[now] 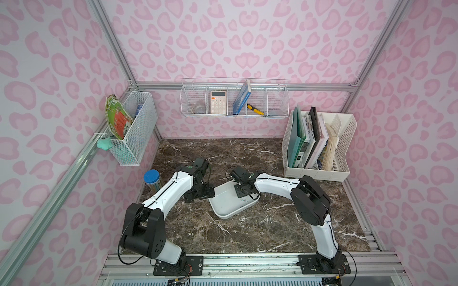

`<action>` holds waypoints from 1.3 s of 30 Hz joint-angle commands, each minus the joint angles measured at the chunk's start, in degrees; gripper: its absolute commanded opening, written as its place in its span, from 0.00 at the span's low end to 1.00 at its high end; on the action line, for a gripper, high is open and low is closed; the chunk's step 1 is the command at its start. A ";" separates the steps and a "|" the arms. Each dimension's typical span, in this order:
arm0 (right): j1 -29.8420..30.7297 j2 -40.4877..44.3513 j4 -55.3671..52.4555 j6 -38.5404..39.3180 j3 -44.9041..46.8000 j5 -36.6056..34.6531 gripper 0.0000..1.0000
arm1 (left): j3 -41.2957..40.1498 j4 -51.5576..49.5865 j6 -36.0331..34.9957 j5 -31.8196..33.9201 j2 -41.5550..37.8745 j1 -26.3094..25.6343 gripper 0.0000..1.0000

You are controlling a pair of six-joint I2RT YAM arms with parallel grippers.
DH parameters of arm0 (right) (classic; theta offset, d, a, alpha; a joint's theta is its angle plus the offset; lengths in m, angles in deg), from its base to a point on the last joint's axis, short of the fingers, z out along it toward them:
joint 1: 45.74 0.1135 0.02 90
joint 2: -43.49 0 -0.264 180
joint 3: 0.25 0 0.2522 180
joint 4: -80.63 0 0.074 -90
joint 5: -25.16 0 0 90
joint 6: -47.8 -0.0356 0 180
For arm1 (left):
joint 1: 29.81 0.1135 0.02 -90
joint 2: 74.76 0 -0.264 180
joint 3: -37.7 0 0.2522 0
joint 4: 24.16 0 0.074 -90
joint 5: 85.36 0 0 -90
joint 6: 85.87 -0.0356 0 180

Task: Take out the screws from the storage box
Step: Pick up the screw from the storage box, then place the screw at the center of the board, then adjust the storage box at the center of the board.

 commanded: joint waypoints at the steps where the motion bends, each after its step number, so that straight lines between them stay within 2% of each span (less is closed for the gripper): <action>1: -0.08 -1.39 -2.50 -0.98 0.39 1.68 0.16 | 0.29 -0.52 -0.74 0.75 0.53 0.00 0.93; 7: -0.72 0.41 -0.72 -0.67 0.30 1.89 0.05 | 0.70 -2.97 1.19 3.87 -1.06 -0.03 0.92; 17: -1.15 7.44 0.17 1.28 -0.55 0.33 0.02 | -1.71 -3.04 11.66 -10.30 -5.23 0.02 0.89; 23: -3.07 12.21 0.87 1.55 1.72 0.62 0.02 | -5.33 -0.18 16.16 -14.34 -4.60 -0.07 0.82; 29: -6.49 18.81 2.22 1.79 7.23 0.23 0.01 | -5.71 2.19 18.38 -14.53 -2.02 -1.93 0.73; 39: -14.86 29.33 5.41 1.30 22.80 0.65 0.01 | -5.27 3.30 20.00 -12.09 1.70 -4.03 0.62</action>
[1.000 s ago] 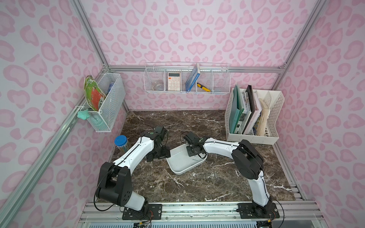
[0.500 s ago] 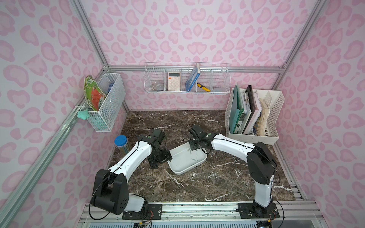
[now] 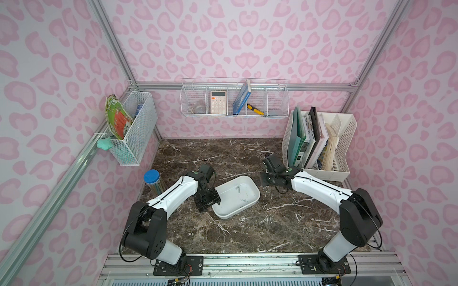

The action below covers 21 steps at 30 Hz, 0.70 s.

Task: Take out the screws from the storage box
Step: Adjust the storage box at the center of the board.

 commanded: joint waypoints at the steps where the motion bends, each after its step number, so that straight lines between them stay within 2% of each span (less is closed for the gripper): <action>1: -1.79 1.58 1.61 0.08 4.05 0.11 0.01 | -0.02 -0.10 0.84 1.70 1.14 -0.05 0.60; 7: -3.83 0.32 4.92 -0.77 10.50 0.30 0.01 | -0.07 0.08 0.87 2.02 3.60 -0.06 0.52; 11: -3.93 -0.61 7.60 -1.36 13.38 -0.31 0.01 | 0.27 0.25 0.54 0.98 5.73 -0.13 0.43; 16: -4.10 -0.41 8.71 -2.37 15.52 -1.58 0.02 | 0.81 -0.69 0.24 0.57 7.38 -0.14 0.26; 20: -4.20 -1.09 9.24 -2.99 16.39 -1.29 0.03 | 3.39 -4.97 -0.19 0.88 7.59 -0.14 0.00; 21: -4.21 -1.21 9.37 -3.13 16.57 -1.29 0.03 | 4.12 -6.24 -0.35 1.24 7.30 -0.14 0.00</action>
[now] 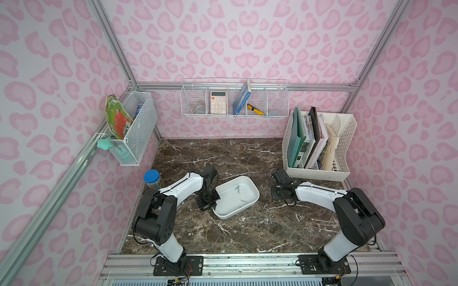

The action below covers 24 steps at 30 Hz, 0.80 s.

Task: Take out the screws from the storage box
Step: Adjust the storage box at the center of the board.

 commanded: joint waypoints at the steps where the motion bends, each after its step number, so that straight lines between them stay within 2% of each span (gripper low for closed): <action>1: 0.00 -0.57 1.52 -1.30 0.47 -0.77 0.04 | 2.05 -6.09 -0.84 0.88 -0.41 0.04 0.00; 15: -0.03 -1.34 3.57 -2.30 1.20 0.94 0.18 | 16.07 -31.12 -6.28 -0.47 -0.87 0.72 0.00; 19: -0.04 -1.50 3.63 -2.18 1.18 1.15 0.20 | 19.04 -33.52 -6.80 -0.15 -0.51 1.00 0.00; 24: -0.02 -0.65 3.68 -2.02 1.29 1.32 0.24 | 17.85 -32.46 -7.34 2.91 0.03 1.52 0.00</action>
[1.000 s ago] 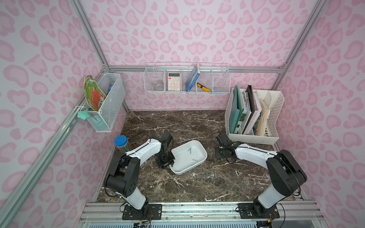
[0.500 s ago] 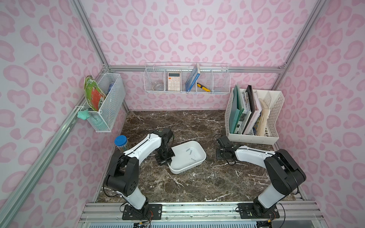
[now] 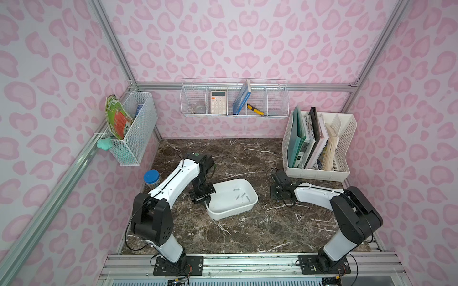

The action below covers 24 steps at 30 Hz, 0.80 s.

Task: Take out the screws from the storage box
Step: Adjust the storage box at the center of the board.

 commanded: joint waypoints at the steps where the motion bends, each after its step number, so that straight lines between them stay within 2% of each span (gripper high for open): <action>1: 0.01 0.70 -0.49 -0.32 0.00 0.53 0.25 | -1.19 -0.77 -1.20 2.15 0.41 0.37 0.00; 4: 0.01 1.49 -0.92 -0.10 -0.63 0.64 0.26 | -3.56 2.34 -1.04 1.60 0.59 0.95 0.00; 7: 0.00 2.44 -1.85 0.07 -1.52 0.50 0.28 | -6.63 6.31 -1.06 -3.63 0.66 2.37 0.00; 13: 0.28 3.57 -3.15 0.00 -2.84 0.03 0.30 | -7.24 7.47 -1.29 -8.94 1.61 4.82 0.00; 17: 0.47 4.50 -3.37 -0.18 -3.20 -0.63 0.31 | -5.69 6.76 -0.99 -4.88 0.74 4.97 0.00; 24: 0.72 4.87 -3.24 0.08 -3.73 -0.86 0.31 | -10.24 12.78 0.51 -0.98 -0.85 4.70 0.00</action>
